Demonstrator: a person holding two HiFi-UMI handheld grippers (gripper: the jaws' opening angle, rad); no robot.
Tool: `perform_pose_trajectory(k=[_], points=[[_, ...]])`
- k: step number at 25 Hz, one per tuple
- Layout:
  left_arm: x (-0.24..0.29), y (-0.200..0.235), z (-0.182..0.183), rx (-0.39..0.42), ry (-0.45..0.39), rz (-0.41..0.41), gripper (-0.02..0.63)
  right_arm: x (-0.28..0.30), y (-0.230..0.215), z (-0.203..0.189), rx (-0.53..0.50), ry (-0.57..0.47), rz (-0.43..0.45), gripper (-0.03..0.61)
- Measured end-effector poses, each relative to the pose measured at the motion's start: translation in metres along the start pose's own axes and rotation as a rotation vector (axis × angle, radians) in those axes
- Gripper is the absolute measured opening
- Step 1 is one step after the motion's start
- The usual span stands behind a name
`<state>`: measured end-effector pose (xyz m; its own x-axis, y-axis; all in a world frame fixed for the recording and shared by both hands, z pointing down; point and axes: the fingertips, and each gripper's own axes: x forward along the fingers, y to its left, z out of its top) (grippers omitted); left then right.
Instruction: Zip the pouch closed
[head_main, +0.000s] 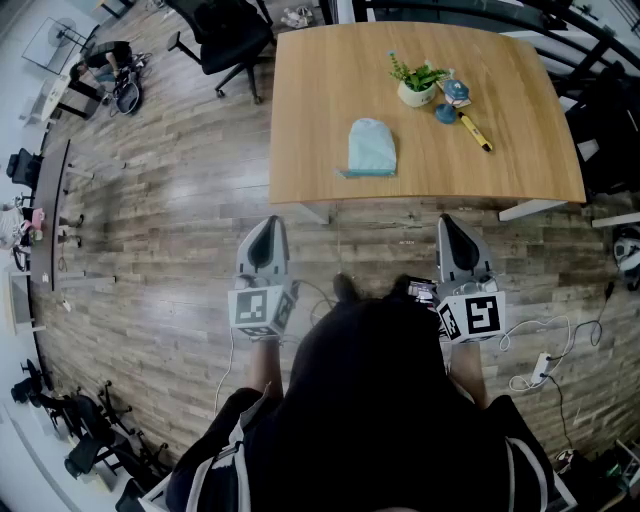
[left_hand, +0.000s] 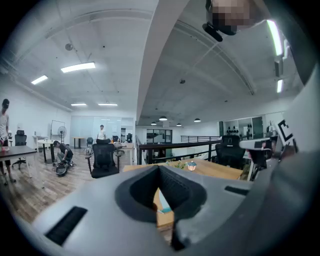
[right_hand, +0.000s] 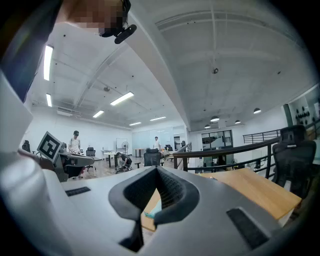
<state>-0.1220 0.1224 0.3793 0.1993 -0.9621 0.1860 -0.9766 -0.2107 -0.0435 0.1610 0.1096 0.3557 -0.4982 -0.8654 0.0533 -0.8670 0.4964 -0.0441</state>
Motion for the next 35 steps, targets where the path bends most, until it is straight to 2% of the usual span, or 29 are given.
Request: perform_pose_trajectory(k=[5, 9, 12, 19, 23, 27, 32, 35], points=[[-0.001, -0.008, 0.003, -0.024, -0.007, 0.019, 0.0, 0.0, -0.006, 0.001, -0.009, 0.0, 0.026, 0.012], [0.004, -0.023, 0.001, -0.024, 0.011, 0.011, 0.0, -0.008, -0.018, 0.003, 0.039, -0.025, 0.029, 0.012], [0.01, -0.032, -0.004, -0.037, 0.045, 0.004, 0.0, -0.013, -0.028, -0.003, 0.088, -0.013, 0.033, 0.012], [0.023, -0.054, -0.014, 0.006, 0.113, 0.001, 0.0, -0.019, -0.051, -0.02, 0.077, 0.015, 0.071, 0.012], [0.035, -0.058, -0.028, -0.016, 0.156, -0.021, 0.0, -0.013, -0.06, -0.025, 0.067, 0.033, 0.069, 0.012], [0.062, -0.048, -0.033, -0.01, 0.17, -0.072, 0.0, 0.009, -0.066, -0.023, 0.048, 0.053, 0.036, 0.012], [0.118, -0.022, -0.049, -0.149, 0.166, -0.111, 0.0, 0.045, -0.066, -0.009, 0.009, 0.079, 0.007, 0.012], [0.152, -0.009, -0.046, -0.135, 0.149, -0.155, 0.0, 0.073, -0.063, -0.005, -0.008, 0.093, -0.015, 0.012]])
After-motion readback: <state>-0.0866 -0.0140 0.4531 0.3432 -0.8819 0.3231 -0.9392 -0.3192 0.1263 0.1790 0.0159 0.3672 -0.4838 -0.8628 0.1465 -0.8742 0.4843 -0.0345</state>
